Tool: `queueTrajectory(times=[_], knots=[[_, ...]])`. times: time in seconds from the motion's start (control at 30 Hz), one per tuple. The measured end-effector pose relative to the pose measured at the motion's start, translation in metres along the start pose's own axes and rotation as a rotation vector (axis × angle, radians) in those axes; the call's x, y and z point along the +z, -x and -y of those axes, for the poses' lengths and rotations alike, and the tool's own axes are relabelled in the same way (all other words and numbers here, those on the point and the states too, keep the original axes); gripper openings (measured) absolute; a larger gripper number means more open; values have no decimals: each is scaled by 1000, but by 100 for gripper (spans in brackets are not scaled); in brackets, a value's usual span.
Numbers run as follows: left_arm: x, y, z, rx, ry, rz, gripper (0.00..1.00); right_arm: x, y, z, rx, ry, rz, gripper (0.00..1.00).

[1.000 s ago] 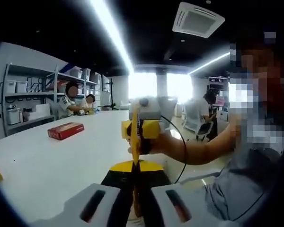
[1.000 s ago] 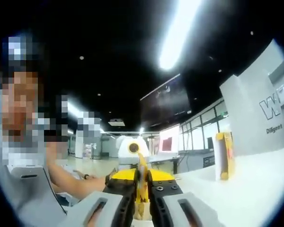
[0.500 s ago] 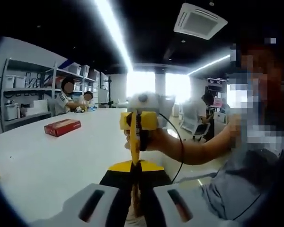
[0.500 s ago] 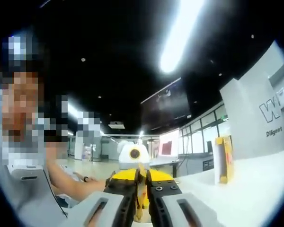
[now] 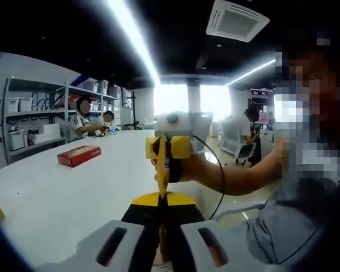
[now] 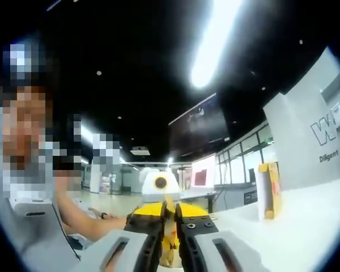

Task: Tear open the coffee pouch, take out the coffee, and pour the coffee from the pouch into the cup

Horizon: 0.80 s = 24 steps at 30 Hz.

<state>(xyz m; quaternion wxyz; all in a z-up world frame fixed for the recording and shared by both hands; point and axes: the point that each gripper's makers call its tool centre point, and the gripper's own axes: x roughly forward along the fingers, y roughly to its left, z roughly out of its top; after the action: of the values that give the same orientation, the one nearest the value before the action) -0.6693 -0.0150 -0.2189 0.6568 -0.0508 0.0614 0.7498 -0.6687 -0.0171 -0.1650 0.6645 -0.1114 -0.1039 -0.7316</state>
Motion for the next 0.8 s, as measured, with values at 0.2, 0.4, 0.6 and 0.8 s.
queueTrajectory(times=[0.2,0.4,0.6,0.8], knots=[[3,2,1,-13,18,21,3,-8,1,2,-5,-6,-13,9],[4,2,-1,-4,7,33,7,-5,-1,3,-15,-2,-11,9],[9,1,0,-12,11,48,6,-4,-2,2,-13,-5,-12,9],[6,1,3,-19,19,35,2,-6,-2,1,-5,-20,-11,9]])
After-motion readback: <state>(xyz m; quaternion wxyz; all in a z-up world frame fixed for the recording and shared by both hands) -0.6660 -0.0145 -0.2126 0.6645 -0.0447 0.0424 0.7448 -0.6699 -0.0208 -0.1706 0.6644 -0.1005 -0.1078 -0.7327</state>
